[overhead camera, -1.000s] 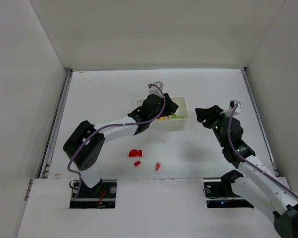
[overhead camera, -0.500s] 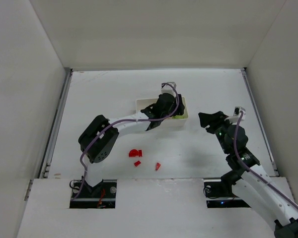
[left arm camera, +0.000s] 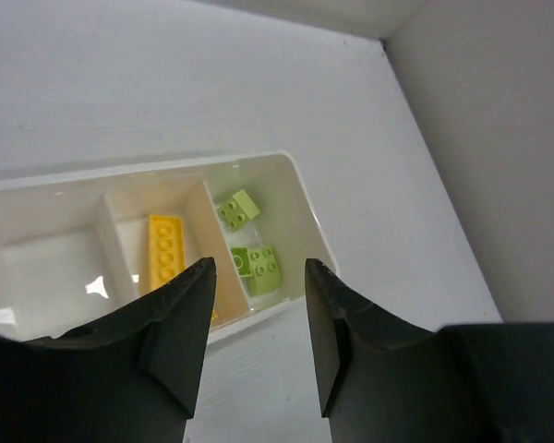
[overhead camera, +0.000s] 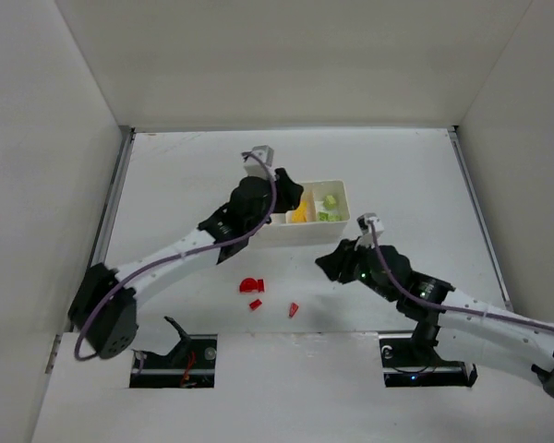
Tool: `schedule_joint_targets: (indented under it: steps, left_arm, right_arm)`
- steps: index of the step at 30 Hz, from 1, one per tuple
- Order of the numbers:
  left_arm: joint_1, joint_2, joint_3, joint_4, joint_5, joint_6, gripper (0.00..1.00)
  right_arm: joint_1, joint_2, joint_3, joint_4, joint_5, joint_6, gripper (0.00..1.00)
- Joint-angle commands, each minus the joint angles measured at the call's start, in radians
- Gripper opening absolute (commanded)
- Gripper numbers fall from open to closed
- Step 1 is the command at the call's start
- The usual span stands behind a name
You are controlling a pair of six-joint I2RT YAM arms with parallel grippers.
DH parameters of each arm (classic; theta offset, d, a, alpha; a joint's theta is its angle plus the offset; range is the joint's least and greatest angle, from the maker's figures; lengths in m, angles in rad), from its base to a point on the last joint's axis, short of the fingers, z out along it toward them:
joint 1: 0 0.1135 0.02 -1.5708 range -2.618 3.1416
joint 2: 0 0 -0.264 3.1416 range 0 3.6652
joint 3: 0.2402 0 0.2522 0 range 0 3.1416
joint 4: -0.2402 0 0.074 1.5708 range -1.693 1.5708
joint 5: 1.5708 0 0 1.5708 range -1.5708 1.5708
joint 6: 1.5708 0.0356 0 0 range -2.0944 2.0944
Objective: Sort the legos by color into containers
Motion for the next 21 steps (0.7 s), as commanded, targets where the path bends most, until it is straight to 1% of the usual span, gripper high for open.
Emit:
schedule_joint_targets:
  steps: [1,3,5,8,10,12,14,16,18,21]
  left_arm:
    - [0.042,-0.187,-0.165,-0.051,-0.037,-0.067,0.4]
    - [0.082,-0.308,-0.267,-0.13,-0.057,-0.107,0.41]
    - [0.109,-0.391,-0.327,-0.201,-0.066,-0.123,0.43]
    - [0.148,-0.506,-0.408,-0.322,-0.1,-0.129,0.45]
    - [0.156,-0.559,-0.445,-0.393,-0.126,-0.133,0.47]
    - [0.157,-0.591,-0.473,-0.442,-0.145,-0.135,0.46]
    - [0.153,-0.614,-0.497,-0.461,-0.175,-0.138,0.41]
    - [0.146,-0.623,-0.511,-0.455,-0.195,-0.14,0.3]
    - [0.139,-0.628,-0.516,-0.438,-0.201,-0.14,0.22]
    - [0.13,-0.629,-0.528,-0.367,-0.189,-0.127,0.2]
  right_arm:
    - [0.168,0.086,0.067,-0.069,0.086,-0.008,0.5]
    - [0.246,0.158,0.1,-0.101,0.132,-0.007,0.61]
    - [0.304,0.245,0.143,-0.147,0.137,-0.007,0.67]
    - [0.366,0.387,0.206,-0.187,0.14,0.001,0.69]
    - [0.4,0.448,0.235,-0.199,0.152,0.01,0.7]
    - [0.412,0.488,0.254,-0.202,0.161,0.033,0.7]
    - [0.415,0.529,0.266,-0.205,0.17,0.05,0.69]
    - [0.418,0.575,0.285,-0.228,0.192,0.061,0.69]
    - [0.426,0.609,0.298,-0.262,0.224,0.081,0.69]
    - [0.427,0.657,0.314,-0.273,0.219,0.102,0.67]
